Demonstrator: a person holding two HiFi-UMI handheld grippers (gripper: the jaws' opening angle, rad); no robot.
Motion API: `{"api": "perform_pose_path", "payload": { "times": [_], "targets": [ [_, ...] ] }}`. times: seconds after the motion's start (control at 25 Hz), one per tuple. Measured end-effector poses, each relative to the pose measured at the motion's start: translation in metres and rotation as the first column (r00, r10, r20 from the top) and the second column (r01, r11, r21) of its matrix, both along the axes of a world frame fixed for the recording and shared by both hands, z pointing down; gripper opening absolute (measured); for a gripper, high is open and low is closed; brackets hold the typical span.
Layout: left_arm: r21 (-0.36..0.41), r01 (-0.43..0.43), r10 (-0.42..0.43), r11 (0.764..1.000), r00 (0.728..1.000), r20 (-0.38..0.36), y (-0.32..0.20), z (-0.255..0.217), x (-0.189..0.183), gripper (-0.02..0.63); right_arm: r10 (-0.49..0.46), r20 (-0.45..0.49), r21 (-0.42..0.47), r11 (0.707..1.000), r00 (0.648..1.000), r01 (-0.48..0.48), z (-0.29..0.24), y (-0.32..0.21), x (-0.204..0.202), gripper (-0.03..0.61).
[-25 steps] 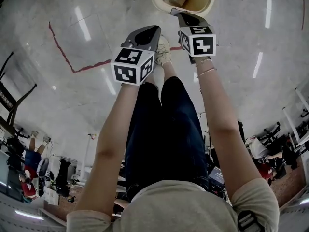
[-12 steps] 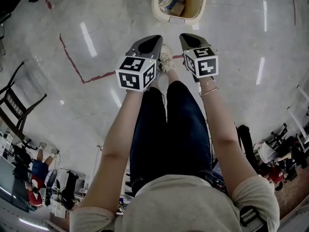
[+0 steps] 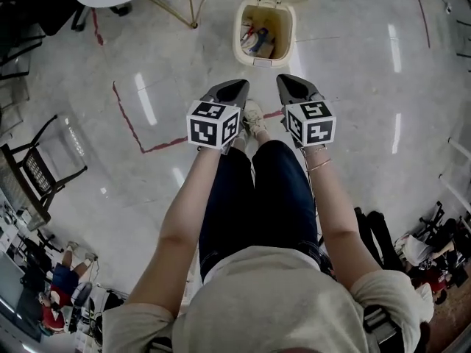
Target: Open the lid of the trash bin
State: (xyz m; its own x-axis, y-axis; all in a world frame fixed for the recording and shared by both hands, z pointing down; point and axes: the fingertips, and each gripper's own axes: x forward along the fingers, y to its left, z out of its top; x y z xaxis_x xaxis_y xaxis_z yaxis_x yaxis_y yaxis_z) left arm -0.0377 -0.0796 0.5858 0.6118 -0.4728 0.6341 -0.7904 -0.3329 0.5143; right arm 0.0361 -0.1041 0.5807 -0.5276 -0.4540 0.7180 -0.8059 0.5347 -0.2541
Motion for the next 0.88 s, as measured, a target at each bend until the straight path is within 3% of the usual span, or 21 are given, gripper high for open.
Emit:
{"api": "perform_pose_path", "payload": {
  "times": [0.4,0.6,0.88],
  "targets": [
    [0.116,-0.042,0.051,0.992,0.996,-0.078,0.006,-0.108,0.015,0.009,0.106,0.121,0.119,0.986,0.987,-0.121,-0.12,-0.016,0.002,0.006],
    [0.194,-0.082,0.09,0.977,0.995,-0.033,0.01,-0.147,0.014,0.009,0.126,0.182,0.169,0.973,0.975,-0.157,-0.171,-0.012,0.005,0.006],
    [0.3,-0.007,0.032,0.954,0.996,-0.078,-0.008,-0.21,0.007,0.009,0.09,0.174,0.328,0.934,0.981,-0.144,-0.235,-0.006,0.009,0.006]
  ]
}}
